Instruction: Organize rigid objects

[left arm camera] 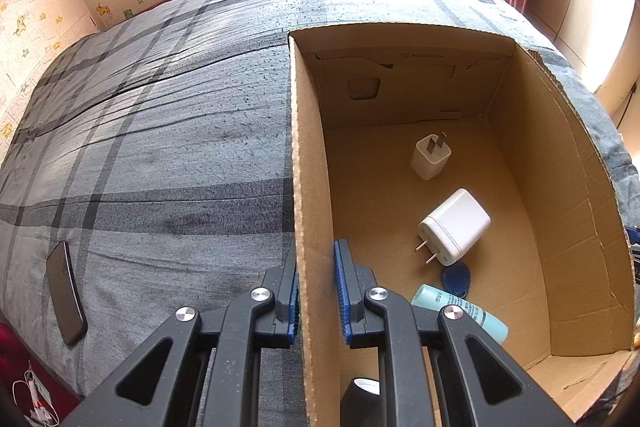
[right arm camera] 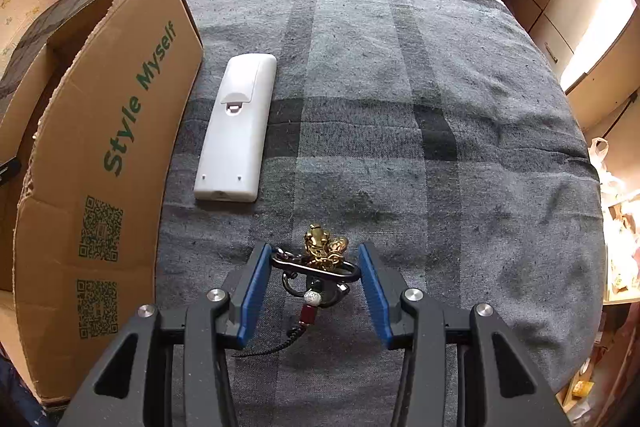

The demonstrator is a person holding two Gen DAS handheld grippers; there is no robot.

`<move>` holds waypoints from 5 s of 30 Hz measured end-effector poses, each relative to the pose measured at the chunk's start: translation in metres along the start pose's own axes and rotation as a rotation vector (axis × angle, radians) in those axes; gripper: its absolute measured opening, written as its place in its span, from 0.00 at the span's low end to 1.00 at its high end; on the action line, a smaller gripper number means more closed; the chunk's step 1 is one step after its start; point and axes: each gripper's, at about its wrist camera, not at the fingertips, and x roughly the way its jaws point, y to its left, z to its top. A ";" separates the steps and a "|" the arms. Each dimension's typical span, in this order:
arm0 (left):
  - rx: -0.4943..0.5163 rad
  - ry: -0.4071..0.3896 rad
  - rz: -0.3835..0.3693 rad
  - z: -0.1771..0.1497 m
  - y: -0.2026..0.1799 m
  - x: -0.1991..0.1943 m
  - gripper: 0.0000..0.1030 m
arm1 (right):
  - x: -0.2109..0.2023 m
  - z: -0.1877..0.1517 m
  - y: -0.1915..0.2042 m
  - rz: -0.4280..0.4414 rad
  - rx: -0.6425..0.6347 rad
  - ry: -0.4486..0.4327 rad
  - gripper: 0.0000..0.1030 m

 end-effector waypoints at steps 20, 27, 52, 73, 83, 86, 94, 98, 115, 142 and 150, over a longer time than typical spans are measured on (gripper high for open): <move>-0.006 0.000 -0.006 0.000 0.001 0.000 0.17 | -0.082 0.042 0.038 0.038 -0.094 -0.165 0.47; -0.007 -0.001 -0.009 0.000 0.002 0.000 0.17 | -0.110 0.062 0.063 0.071 -0.144 -0.225 0.47; -0.011 0.001 -0.015 -0.001 0.004 0.002 0.17 | -0.069 0.108 0.184 0.192 -0.332 -0.169 0.47; -0.006 0.001 -0.010 -0.001 0.001 0.001 0.17 | 0.025 0.115 0.226 0.179 -0.346 0.025 0.47; -0.005 0.001 -0.007 0.000 0.002 0.002 0.17 | 0.037 0.118 0.227 0.184 -0.336 0.048 0.47; -0.003 0.002 -0.006 0.000 0.001 0.002 0.17 | 0.039 0.116 0.227 0.192 -0.340 0.056 0.48; -0.001 0.003 -0.001 0.001 0.000 0.002 0.17 | 0.038 0.120 0.214 0.208 -0.312 0.059 0.58; 0.000 0.003 0.000 0.000 0.000 0.001 0.17 | 0.029 0.117 0.211 0.211 -0.316 0.031 0.65; 0.004 0.004 0.007 0.001 -0.002 0.000 0.17 | -0.048 0.113 0.198 0.202 -0.302 -0.106 0.81; 0.007 0.006 0.012 0.001 -0.003 0.000 0.17 | -0.095 0.123 0.097 0.106 -0.160 -0.210 1.00; 0.007 0.006 0.012 0.002 -0.003 0.000 0.17 | -0.082 0.116 0.060 0.062 -0.116 -0.198 1.00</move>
